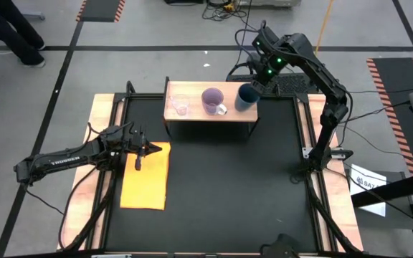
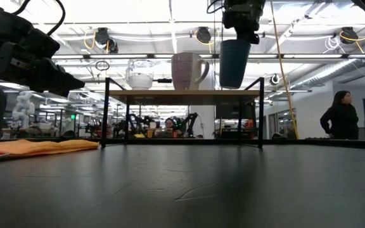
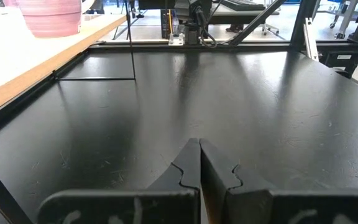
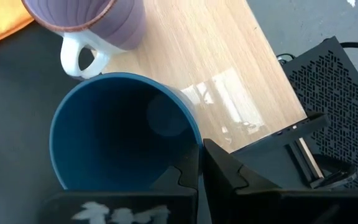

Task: Stack small to large cups/mugs on shelf
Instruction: Put the blue cup on the shelf

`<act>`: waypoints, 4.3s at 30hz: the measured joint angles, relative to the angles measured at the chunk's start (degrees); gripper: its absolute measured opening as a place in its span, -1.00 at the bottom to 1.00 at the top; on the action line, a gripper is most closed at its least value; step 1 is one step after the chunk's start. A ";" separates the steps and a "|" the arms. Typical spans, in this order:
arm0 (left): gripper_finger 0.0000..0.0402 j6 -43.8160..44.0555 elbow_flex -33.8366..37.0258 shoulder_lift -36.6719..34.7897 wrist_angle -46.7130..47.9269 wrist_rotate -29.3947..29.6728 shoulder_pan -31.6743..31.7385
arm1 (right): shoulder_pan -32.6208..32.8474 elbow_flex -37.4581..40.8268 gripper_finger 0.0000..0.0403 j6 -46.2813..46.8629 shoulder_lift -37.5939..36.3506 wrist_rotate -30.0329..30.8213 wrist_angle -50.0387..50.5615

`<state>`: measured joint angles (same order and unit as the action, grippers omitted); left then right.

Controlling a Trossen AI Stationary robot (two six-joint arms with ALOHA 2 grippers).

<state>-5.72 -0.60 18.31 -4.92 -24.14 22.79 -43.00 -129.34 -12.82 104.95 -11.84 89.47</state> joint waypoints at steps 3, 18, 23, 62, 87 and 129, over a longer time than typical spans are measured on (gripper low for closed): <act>-1.00 -0.02 0.00 0.01 0.03 0.00 0.00 | 0.27 0.76 -1.00 0.16 -0.07 0.01 -1.69; -1.00 -0.06 0.00 0.01 0.10 -1.40 -0.04 | 0.37 6.25 -1.00 -0.76 -0.17 -0.22 -3.12; -1.00 -0.26 0.00 0.01 0.08 -1.40 -0.04 | 0.74 6.27 -1.00 -1.40 -0.12 4.09 -3.45; -1.00 -0.59 -0.02 0.00 0.23 -1.38 0.00 | 3.08 1.20 -1.00 -2.91 0.02 7.63 -0.06; -1.00 -0.74 -0.02 0.01 0.34 -1.38 -0.04 | 3.20 -0.36 -1.00 -2.86 3.75 7.05 0.38; -1.00 -0.87 -0.02 0.01 0.84 -1.44 0.00 | 4.11 -2.03 -0.81 -1.16 3.89 4.11 -0.21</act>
<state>-6.59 -0.62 18.32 -4.08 -25.58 22.79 -38.89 -131.37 -13.99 108.84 -7.73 89.26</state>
